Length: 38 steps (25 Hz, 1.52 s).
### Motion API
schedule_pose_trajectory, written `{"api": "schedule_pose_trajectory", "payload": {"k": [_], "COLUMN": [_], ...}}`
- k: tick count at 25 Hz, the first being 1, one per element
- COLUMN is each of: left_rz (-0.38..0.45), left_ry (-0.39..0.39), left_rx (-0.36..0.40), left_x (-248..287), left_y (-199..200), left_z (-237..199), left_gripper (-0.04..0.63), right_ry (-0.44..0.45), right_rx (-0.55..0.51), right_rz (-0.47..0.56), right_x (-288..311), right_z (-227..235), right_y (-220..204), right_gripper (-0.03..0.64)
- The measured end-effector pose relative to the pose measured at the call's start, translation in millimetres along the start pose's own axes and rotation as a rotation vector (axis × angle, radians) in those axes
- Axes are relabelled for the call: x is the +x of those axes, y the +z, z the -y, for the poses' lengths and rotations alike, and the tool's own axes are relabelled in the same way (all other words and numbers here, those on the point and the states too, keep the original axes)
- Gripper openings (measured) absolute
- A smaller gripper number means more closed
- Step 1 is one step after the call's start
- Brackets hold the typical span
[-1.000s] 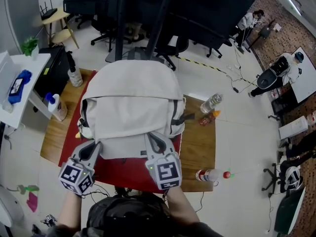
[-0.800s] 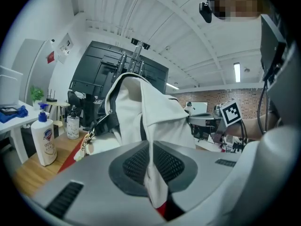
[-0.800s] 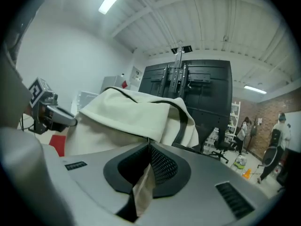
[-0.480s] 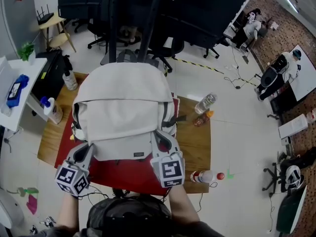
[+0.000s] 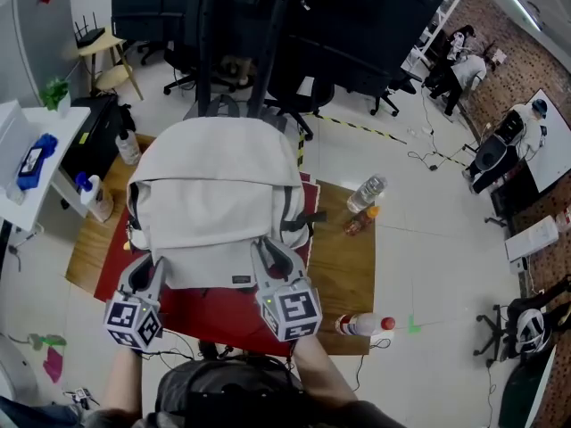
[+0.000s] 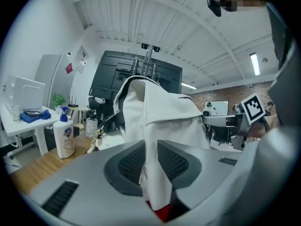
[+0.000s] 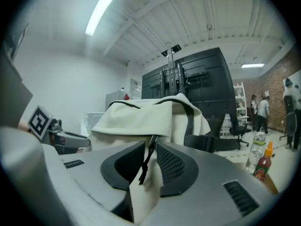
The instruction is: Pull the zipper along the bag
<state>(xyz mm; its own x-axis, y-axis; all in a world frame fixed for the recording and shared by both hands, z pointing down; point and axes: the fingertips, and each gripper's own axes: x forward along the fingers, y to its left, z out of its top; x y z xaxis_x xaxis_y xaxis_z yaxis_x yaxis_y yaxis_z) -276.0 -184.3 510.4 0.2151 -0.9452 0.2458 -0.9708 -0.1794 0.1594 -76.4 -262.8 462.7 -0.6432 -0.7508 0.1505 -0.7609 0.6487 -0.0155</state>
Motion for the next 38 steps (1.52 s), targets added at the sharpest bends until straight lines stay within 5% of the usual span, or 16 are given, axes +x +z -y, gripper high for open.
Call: {"api": "schedule_pose_trajectory", "payload": {"k": [5, 15, 23, 26, 38], "left_rz": [-0.012, 0.106, 0.163, 0.172, 0.094], "left_ry": [0.017, 0.05, -0.005, 0.016, -0.043], "left_rx": [0.027, 0.044, 0.113, 0.128, 0.099], "left_x": [1.4, -30.4, -25.4, -20.9, -0.3], "left_y": [3.6, 52.9, 76.5, 77.1, 65.2], "left_z": [11.8, 40.6, 85.2, 89.8, 120.1], "left_gripper": [0.235, 0.255, 0.131, 0.029, 0.028], "right_ry": [0.054, 0.058, 0.002, 0.002, 0.035], "right_rx": [-0.008, 0.016, 0.031, 0.035, 0.015], "right_rz": [-0.04, 0.096, 0.17, 0.192, 0.147], "right_x": [-7.2, -45.6, -59.2, -63.6, -59.1], "right_z": [-10.8, -5.8, 10.6, 13.7, 6.0], "right_y": [-9.3, 21.6, 41.2, 44.3, 39.3], "right_gripper": [0.175, 0.161, 0.013, 0.011, 0.008]}}
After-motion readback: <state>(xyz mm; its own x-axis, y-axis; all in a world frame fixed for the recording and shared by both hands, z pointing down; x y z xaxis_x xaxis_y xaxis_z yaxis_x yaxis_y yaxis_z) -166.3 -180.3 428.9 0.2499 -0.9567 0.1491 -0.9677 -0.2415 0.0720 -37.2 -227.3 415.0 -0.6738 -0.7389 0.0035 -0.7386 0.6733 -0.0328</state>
